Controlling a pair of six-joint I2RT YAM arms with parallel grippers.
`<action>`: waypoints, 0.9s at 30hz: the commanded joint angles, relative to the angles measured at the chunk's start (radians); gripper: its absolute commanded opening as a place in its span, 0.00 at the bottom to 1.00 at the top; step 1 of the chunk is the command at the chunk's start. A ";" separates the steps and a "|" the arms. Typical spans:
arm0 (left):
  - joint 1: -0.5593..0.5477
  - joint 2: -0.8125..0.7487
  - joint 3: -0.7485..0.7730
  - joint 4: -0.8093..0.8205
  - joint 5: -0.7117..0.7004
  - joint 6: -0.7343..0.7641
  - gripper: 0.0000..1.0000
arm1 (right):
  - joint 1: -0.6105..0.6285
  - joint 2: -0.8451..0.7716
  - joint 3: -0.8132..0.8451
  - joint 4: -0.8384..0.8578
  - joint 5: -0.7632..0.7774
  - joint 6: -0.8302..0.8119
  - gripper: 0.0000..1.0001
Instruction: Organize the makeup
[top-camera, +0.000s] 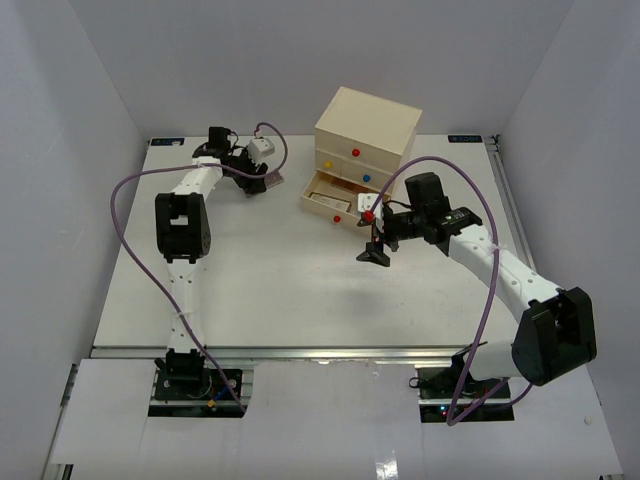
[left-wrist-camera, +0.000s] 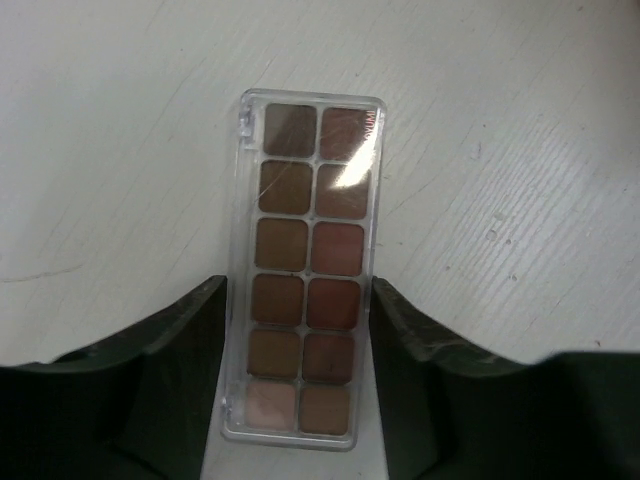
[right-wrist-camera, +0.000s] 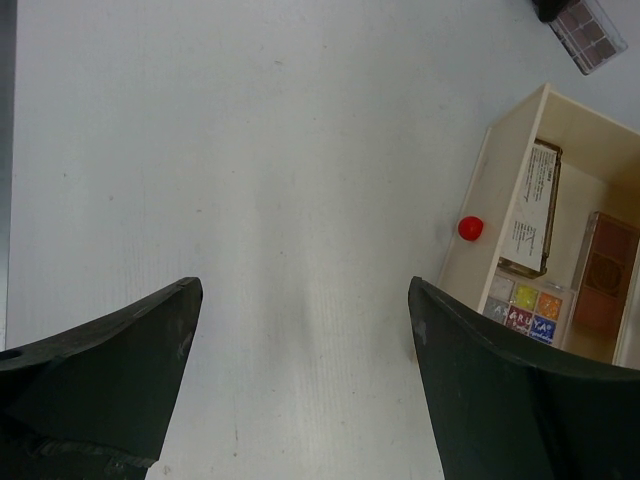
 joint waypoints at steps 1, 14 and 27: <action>0.006 -0.008 -0.040 -0.007 -0.027 -0.039 0.52 | -0.002 -0.005 -0.009 0.027 -0.024 -0.009 0.90; 0.013 -0.237 -0.182 0.146 0.080 -0.266 0.00 | -0.019 -0.034 -0.013 0.038 0.001 0.005 0.90; 0.012 -0.682 -0.742 0.726 0.262 -1.094 0.00 | -0.153 -0.106 -0.022 0.092 -0.033 0.096 0.90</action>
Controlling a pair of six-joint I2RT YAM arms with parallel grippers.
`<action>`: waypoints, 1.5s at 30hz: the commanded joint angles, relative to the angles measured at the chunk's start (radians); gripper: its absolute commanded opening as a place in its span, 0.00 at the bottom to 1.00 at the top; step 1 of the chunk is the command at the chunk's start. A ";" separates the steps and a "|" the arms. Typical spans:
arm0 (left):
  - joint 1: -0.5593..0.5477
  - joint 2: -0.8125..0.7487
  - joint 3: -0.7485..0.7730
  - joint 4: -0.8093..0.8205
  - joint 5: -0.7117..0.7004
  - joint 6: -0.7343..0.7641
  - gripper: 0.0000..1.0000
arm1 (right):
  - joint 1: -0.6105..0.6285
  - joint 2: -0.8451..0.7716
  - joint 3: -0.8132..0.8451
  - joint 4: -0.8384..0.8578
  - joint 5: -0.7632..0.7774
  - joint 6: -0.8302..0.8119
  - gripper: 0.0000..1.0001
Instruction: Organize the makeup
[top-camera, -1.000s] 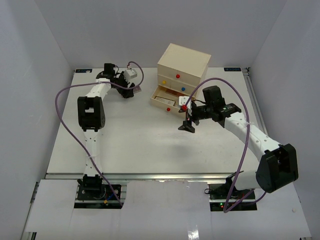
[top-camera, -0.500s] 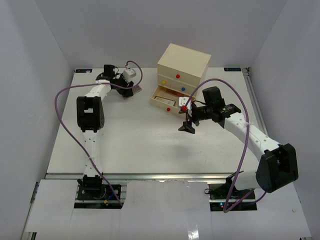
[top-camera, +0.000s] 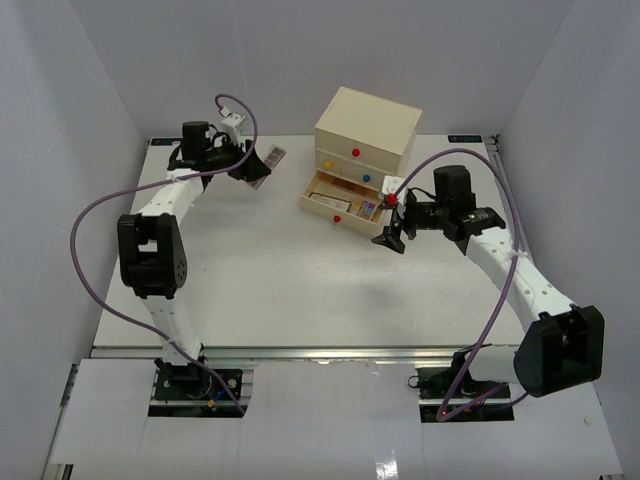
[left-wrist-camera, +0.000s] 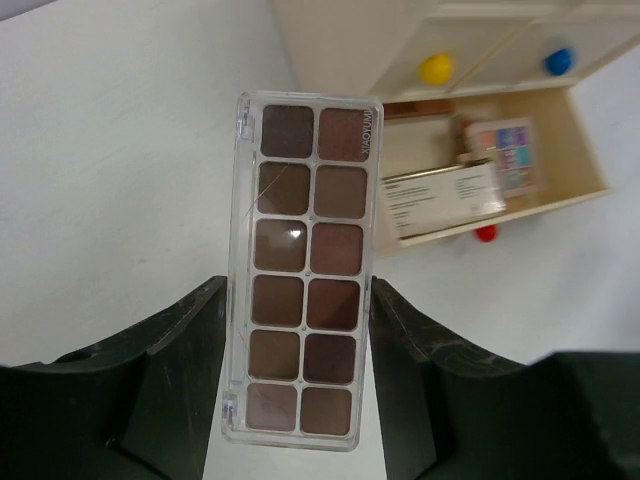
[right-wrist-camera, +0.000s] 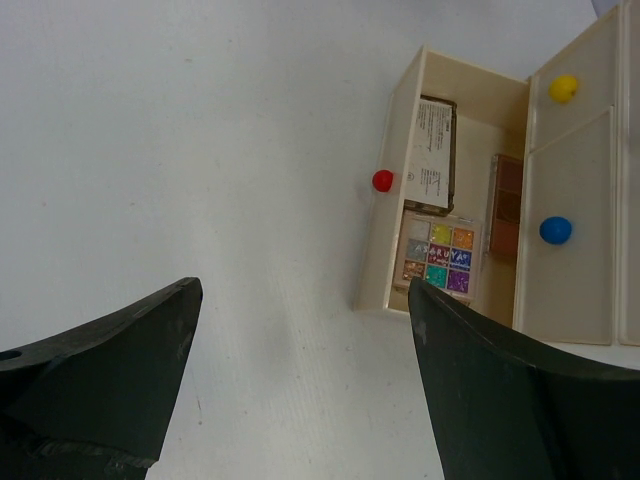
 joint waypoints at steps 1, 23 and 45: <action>0.002 -0.183 -0.278 0.442 0.117 -0.570 0.00 | -0.021 -0.044 -0.016 0.055 -0.031 0.046 0.90; -0.449 -0.149 -0.619 1.043 -0.701 -1.577 0.02 | -0.127 -0.155 -0.091 0.165 -0.077 0.130 0.90; -0.561 0.089 -0.311 0.952 -0.888 -1.549 0.85 | -0.152 -0.157 -0.105 0.165 -0.102 0.124 0.90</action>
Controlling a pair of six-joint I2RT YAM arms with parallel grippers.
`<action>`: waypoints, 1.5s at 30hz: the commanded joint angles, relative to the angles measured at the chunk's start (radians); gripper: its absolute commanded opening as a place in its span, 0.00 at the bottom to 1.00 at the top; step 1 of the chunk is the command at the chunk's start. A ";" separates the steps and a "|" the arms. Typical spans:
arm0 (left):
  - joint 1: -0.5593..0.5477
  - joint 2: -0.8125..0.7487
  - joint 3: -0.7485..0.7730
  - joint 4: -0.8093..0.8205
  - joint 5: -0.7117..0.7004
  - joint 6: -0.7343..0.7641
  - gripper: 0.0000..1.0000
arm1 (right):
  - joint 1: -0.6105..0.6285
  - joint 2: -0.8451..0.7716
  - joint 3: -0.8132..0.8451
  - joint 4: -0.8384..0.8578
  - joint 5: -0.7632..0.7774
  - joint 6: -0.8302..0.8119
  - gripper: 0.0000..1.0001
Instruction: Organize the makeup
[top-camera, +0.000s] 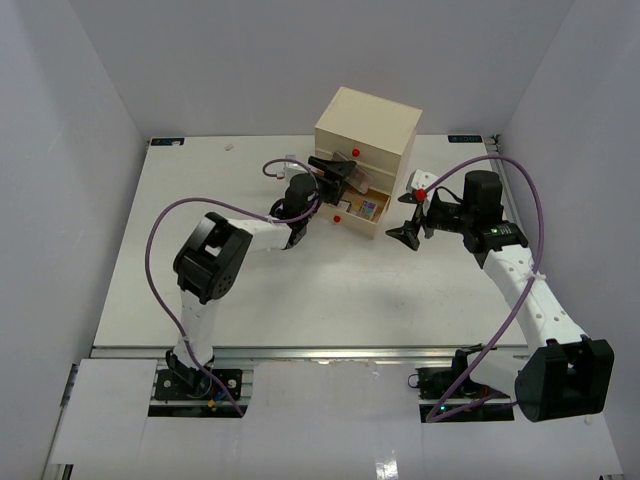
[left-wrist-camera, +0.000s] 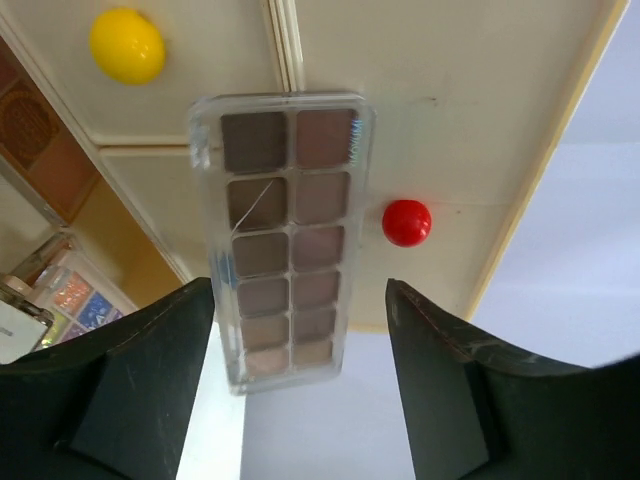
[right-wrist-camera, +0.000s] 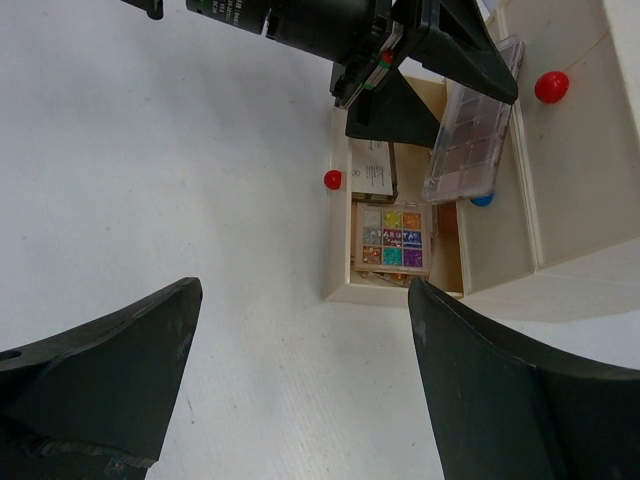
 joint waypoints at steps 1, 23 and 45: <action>0.004 -0.030 0.005 0.018 -0.015 0.021 0.88 | -0.006 -0.017 -0.007 0.029 -0.029 -0.001 0.90; 0.028 -0.256 -0.207 0.034 0.084 0.087 0.98 | -0.008 0.009 -0.010 0.029 -0.051 0.004 0.90; 0.125 -0.737 -0.600 -0.289 0.418 0.783 0.79 | 0.094 0.188 0.321 0.074 0.175 -0.119 0.90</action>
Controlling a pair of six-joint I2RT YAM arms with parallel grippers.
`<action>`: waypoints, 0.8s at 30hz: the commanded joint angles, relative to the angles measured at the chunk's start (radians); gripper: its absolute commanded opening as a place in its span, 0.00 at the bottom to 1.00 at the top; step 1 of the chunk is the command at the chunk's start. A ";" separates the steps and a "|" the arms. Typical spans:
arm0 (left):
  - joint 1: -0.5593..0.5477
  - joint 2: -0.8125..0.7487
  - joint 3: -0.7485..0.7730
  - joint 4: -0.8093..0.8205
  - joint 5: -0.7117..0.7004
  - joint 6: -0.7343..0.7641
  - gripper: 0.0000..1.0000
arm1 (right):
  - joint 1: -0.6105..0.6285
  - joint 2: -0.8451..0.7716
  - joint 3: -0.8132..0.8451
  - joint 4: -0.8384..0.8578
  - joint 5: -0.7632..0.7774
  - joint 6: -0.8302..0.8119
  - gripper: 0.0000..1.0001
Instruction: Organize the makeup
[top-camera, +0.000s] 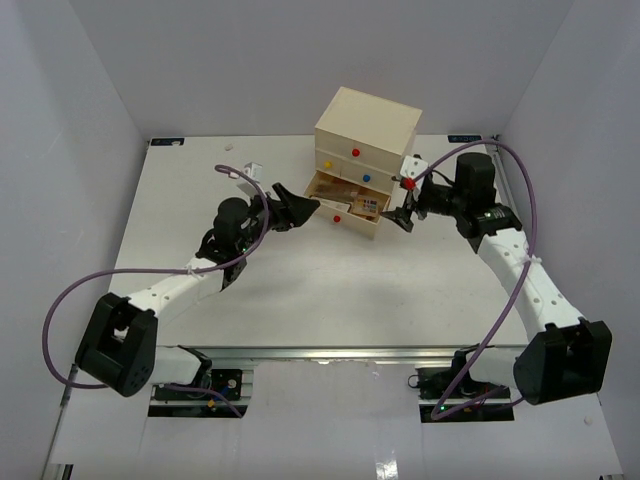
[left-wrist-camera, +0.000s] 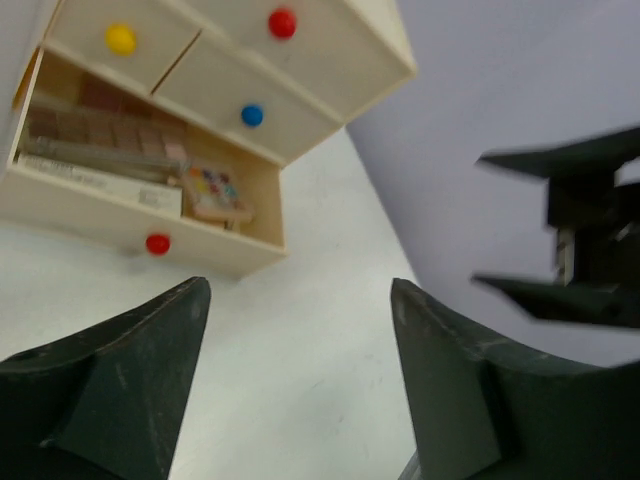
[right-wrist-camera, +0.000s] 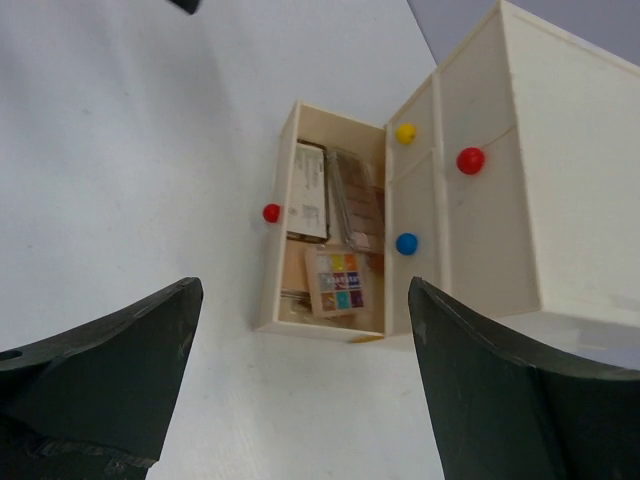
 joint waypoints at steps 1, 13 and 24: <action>0.006 0.032 -0.083 -0.083 0.093 0.101 0.78 | 0.045 0.136 0.242 0.043 0.141 -0.042 0.91; 0.006 0.347 0.002 0.034 0.179 0.065 0.57 | 0.121 0.508 0.675 -0.171 0.433 -0.112 0.72; 0.006 0.543 0.159 0.085 0.109 0.015 0.57 | 0.125 0.565 0.647 -0.182 0.508 -0.161 0.54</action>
